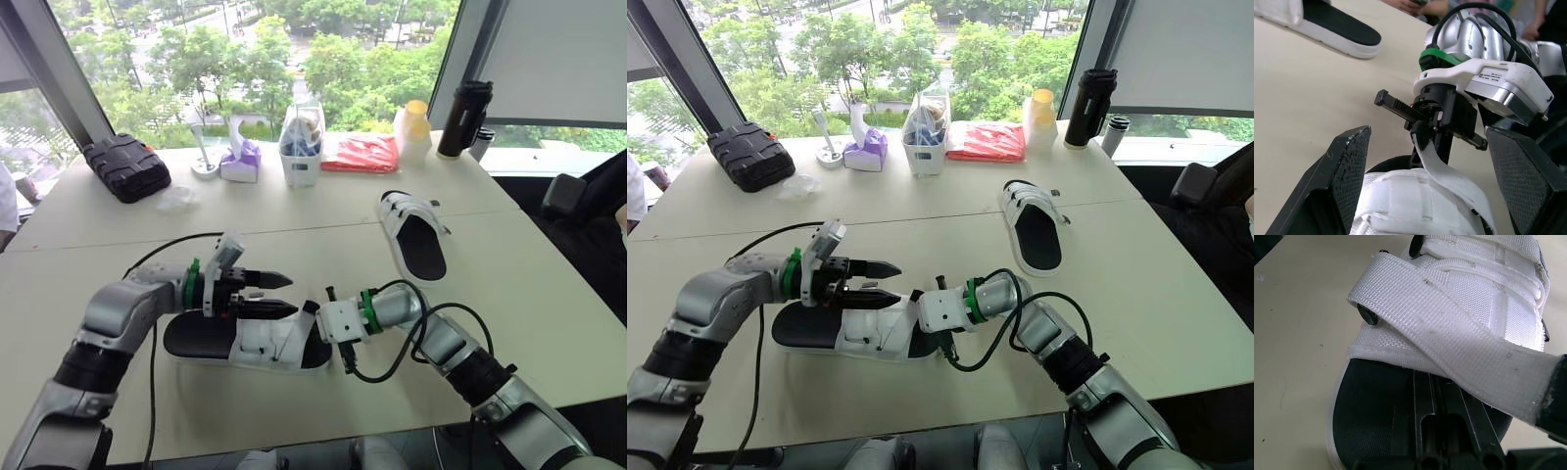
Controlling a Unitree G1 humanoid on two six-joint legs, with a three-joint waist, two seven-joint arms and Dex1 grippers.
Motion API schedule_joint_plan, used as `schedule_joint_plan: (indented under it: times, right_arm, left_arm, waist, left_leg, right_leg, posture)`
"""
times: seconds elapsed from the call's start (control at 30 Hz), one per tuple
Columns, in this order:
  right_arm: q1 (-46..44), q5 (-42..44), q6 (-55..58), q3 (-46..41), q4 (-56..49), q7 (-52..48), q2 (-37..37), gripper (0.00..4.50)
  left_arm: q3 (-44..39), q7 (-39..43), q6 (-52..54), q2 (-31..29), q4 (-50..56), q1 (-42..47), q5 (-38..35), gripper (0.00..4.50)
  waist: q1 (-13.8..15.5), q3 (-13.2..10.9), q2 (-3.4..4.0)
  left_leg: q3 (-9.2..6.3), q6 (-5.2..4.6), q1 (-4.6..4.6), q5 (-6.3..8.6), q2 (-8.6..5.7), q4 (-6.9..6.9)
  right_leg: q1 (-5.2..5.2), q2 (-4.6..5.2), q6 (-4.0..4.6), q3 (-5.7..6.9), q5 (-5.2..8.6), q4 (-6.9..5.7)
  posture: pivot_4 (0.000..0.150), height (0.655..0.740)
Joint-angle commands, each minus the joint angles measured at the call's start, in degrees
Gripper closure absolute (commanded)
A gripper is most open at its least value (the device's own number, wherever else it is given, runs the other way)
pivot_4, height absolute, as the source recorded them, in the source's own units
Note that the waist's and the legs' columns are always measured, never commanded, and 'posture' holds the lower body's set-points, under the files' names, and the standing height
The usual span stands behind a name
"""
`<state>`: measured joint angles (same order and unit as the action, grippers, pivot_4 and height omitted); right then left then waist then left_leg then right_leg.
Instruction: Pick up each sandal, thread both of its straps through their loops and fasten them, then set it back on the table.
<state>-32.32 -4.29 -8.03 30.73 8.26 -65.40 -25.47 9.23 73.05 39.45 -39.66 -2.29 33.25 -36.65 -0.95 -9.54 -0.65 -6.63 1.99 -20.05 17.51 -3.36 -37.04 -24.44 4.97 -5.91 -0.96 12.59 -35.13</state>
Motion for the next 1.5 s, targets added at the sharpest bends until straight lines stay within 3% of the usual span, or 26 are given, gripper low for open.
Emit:
schedule_joint_plan:
  times: [0.03, 0.6, 0.87, 1.07, 1.5]
  right_arm:
    - [1.1, -3.6, 1.5, 1.6, 3.1, 0.1, -0.8, 4.5]
    - [1.6, -3.5, 1.8, 1.7, 2.6, 0.8, -1.1, 4.5]
    - [1.4, -3.6, 1.6, 1.7, 2.9, 0.9, -1.0, 4.5]
    - [1.2, -3.6, 1.7, 1.8, 3.1, 1.0, -0.8, 4.5]
    - [1.4, -3.3, 1.7, 1.8, 2.9, 0.6, -0.9, 4.5]
  left_arm:
    - [1.9, 3.8, -3.1, 1.4, -4.1, 3.5, 3.3, 0.65]
    - [8.4, 12.7, -3.6, 6.5, -9.7, 9.2, 10.5, 0.65]
    - [7.5, 12.1, -3.2, 8.2, -9.9, 9.4, 11.0, 4.47]
    - [5.1, 10.7, -2.1, 7.9, -7.9, 8.3, 9.7, 4.47]
    - [-9.6, 3.0, 8.3, 6.2, 0.8, 6.0, -2.8, 4.47]
  waist:
    - [0.0, 0.0, 0.0]
    - [-0.2, 0.0, -0.01]
    - [-0.2, 0.0, -0.01]
    - [-0.2, 0.0, -0.01]
    - [-0.1, 0.0, -0.05]
  left_leg:
    - [0.0, 0.0, 0.0, 0.0, 0.0, 0.0]
    - [-0.01, -0.01, -0.02, 0.0, 0.01, -0.03]
    - [-0.02, -0.01, -0.01, 0.0, 0.01, -0.05]
    - [-0.02, -0.01, -0.01, 0.0, 0.01, -0.06]
    - [-0.14, 0.0, 0.0, -0.01, 0.03, -0.07]
  right_leg:
    - [0.0, 0.0, -0.01, 0.0, -0.01, 0.0]
    - [-0.01, -0.03, -0.06, 0.01, -0.03, -0.05]
    - [-0.01, -0.04, -0.07, 0.01, -0.03, -0.08]
    - [-0.01, -0.04, -0.07, 0.01, -0.04, -0.08]
    - [-0.01, -0.03, -0.07, 0.0, -0.04, -0.1]
  posture:
    - [0.15, 0.74]
    - [0.15, 0.74]
    - [0.15, 0.74]
    - [0.15, 0.74]
    - [0.15, 0.74]
